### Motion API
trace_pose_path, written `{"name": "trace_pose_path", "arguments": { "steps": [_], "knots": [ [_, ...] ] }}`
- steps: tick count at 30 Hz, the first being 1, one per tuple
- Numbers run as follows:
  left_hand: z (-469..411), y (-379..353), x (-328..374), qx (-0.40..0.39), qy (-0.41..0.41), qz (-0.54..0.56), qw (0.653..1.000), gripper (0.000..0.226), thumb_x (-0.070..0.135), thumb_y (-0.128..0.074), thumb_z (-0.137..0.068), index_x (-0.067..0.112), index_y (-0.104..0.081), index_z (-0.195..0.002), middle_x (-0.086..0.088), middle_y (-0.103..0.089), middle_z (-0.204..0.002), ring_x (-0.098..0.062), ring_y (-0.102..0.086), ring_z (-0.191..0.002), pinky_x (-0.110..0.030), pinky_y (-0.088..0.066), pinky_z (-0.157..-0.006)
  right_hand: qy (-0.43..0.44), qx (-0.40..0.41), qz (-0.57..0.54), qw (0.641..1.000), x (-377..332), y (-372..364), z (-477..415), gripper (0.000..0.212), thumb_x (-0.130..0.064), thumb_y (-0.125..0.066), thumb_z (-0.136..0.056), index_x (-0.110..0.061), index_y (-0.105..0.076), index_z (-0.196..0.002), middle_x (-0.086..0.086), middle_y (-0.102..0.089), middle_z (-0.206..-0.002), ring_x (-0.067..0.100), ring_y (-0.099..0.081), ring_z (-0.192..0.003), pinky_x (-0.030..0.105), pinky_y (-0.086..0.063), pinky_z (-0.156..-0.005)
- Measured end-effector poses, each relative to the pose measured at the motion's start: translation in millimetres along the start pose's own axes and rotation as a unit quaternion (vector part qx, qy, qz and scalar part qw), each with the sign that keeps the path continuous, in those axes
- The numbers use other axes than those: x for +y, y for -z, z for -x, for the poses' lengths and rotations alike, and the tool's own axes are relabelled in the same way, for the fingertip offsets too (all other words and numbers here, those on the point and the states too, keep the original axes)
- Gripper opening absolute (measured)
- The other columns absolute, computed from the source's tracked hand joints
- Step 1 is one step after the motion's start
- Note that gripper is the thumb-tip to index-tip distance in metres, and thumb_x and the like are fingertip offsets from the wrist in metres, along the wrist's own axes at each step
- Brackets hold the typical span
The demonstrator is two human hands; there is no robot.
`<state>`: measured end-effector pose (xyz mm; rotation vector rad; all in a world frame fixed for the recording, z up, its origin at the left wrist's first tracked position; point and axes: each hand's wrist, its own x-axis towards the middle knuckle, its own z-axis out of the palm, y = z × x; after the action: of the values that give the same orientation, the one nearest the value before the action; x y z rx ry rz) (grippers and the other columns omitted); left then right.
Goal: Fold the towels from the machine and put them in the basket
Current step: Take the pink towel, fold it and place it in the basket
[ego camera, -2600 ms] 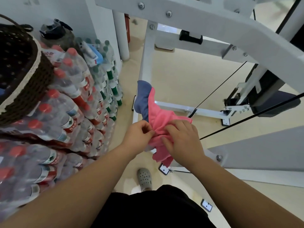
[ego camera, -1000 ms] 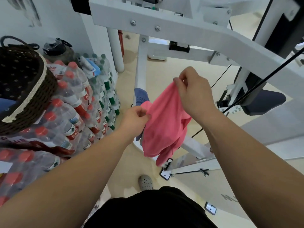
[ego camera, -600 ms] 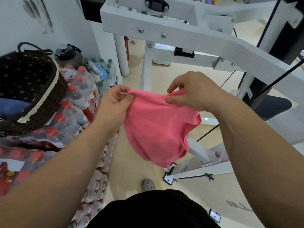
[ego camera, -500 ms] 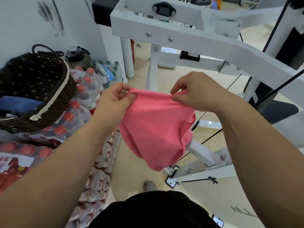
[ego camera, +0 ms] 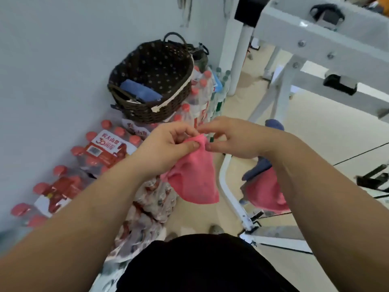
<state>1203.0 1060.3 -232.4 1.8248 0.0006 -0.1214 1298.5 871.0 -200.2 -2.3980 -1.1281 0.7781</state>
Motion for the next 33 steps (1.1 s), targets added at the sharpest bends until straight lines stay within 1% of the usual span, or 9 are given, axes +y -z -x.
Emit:
{"name": "trace_pose_path", "arguments": {
  "steps": [4, 8, 11, 15, 18, 23, 26, 29, 33],
  "knots": [
    [35, 37, -18, 0.061, 0.011, 0.022, 0.998, 0.002, 0.016, -0.072, -0.091, 0.017, -0.074, -0.091, -0.025, -0.069, -0.075, -0.03, -0.061, -0.06, -0.041, -0.047, -0.057, 0.076, -0.018, -0.034, 0.996, -41, -23, -43, 0.021, -0.037, -0.067, -0.092, -0.054, -0.059, -0.1, -0.024, -0.058, -0.102, -0.001, -0.055, -0.1, 0.014, -0.042, -0.083],
    [69, 61, -28, 0.134, 0.027, 0.014, 0.991, 0.005, 0.01, -0.068, -0.094, 0.013, -0.071, -0.091, 0.003, -0.069, -0.063, -0.013, -0.063, -0.054, -0.027, -0.05, -0.054, 0.143, -0.03, -0.066, 0.987, -66, -39, -74, 0.015, -0.031, -0.073, -0.089, -0.021, -0.069, -0.1, -0.002, -0.066, -0.103, 0.014, -0.059, -0.099, 0.034, -0.048, -0.087],
    [92, 68, -36, 0.175, 0.059, 0.026, 0.982, 0.005, 0.012, -0.069, -0.093, 0.016, -0.069, -0.089, -0.005, -0.066, -0.064, -0.023, -0.059, -0.055, -0.034, -0.049, -0.052, 0.177, -0.045, -0.099, 0.978, -83, -42, -87, 0.008, -0.025, -0.071, -0.087, -0.02, -0.067, -0.083, 0.011, -0.068, -0.091, 0.031, -0.063, -0.087, 0.054, -0.052, -0.082],
    [121, 64, -48, 0.213, 0.121, -0.009, 0.97, 0.016, 0.023, -0.075, -0.089, 0.015, -0.067, -0.077, 0.002, -0.065, -0.066, -0.016, -0.06, -0.06, -0.031, -0.049, -0.056, 0.209, -0.073, -0.139, 0.965, -95, -45, -102, 0.014, -0.017, -0.063, -0.092, -0.01, -0.058, -0.081, 0.0, -0.056, -0.075, 0.012, -0.051, -0.07, 0.035, -0.045, -0.069],
    [145, 50, -63, 0.239, 0.177, -0.022, 0.955, 0.029, 0.027, -0.075, -0.088, 0.004, -0.061, -0.078, -0.016, -0.063, -0.07, -0.025, -0.061, -0.062, -0.044, -0.055, -0.059, 0.231, -0.079, -0.114, 0.963, -97, -47, -110, 0.017, -0.017, -0.057, -0.096, -0.012, -0.052, -0.081, -0.011, -0.048, -0.07, 0.003, -0.043, -0.066, 0.027, -0.036, -0.062],
    [193, 9, -92, 0.305, 0.273, -0.017, 0.912, 0.013, 0.023, -0.072, -0.091, 0.026, -0.069, -0.079, 0.006, -0.062, -0.066, -0.011, -0.053, -0.058, -0.026, -0.045, -0.058, 0.248, -0.013, -0.039, 0.968, -90, -60, -127, 0.017, -0.027, -0.051, -0.101, -0.012, -0.05, -0.094, 0.002, -0.059, -0.08, 0.019, -0.054, -0.075, 0.036, -0.041, -0.067],
    [225, -15, -103, 0.383, 0.317, 0.015, 0.867, 0.023, 0.021, -0.073, -0.091, 0.014, -0.059, -0.073, 0.003, -0.05, -0.064, -0.012, -0.042, -0.057, -0.024, -0.037, -0.051, 0.251, 0.002, 0.051, 0.967, -87, -77, -136, 0.019, -0.032, -0.048, -0.101, -0.014, -0.047, -0.095, 0.007, -0.062, -0.089, 0.03, -0.057, -0.083, 0.041, -0.044, -0.07],
    [257, -26, -103, 0.421, 0.348, 0.01, 0.837, 0.026, 0.015, -0.07, -0.09, 0.012, -0.052, -0.072, 0.006, -0.046, -0.06, -0.005, -0.038, -0.05, -0.023, -0.032, -0.051, 0.273, -0.036, 0.09, 0.957, -87, -95, -136, 0.017, -0.034, -0.048, -0.101, -0.022, -0.044, -0.09, 0.0, -0.059, -0.083, 0.025, -0.056, -0.077, 0.037, -0.038, -0.06],
    [292, -21, -82, 0.409, 0.359, 0.043, 0.838, 0.027, 0.019, -0.073, -0.09, 0.009, -0.053, -0.075, 0.006, -0.045, -0.059, -0.005, -0.041, -0.051, -0.016, -0.032, -0.047, 0.264, -0.09, 0.108, 0.954, -96, -115, -133, 0.02, -0.038, -0.046, -0.102, -0.025, -0.042, -0.088, 0.001, -0.058, -0.078, 0.022, -0.057, -0.069, 0.036, -0.041, -0.055]
  ]
}}
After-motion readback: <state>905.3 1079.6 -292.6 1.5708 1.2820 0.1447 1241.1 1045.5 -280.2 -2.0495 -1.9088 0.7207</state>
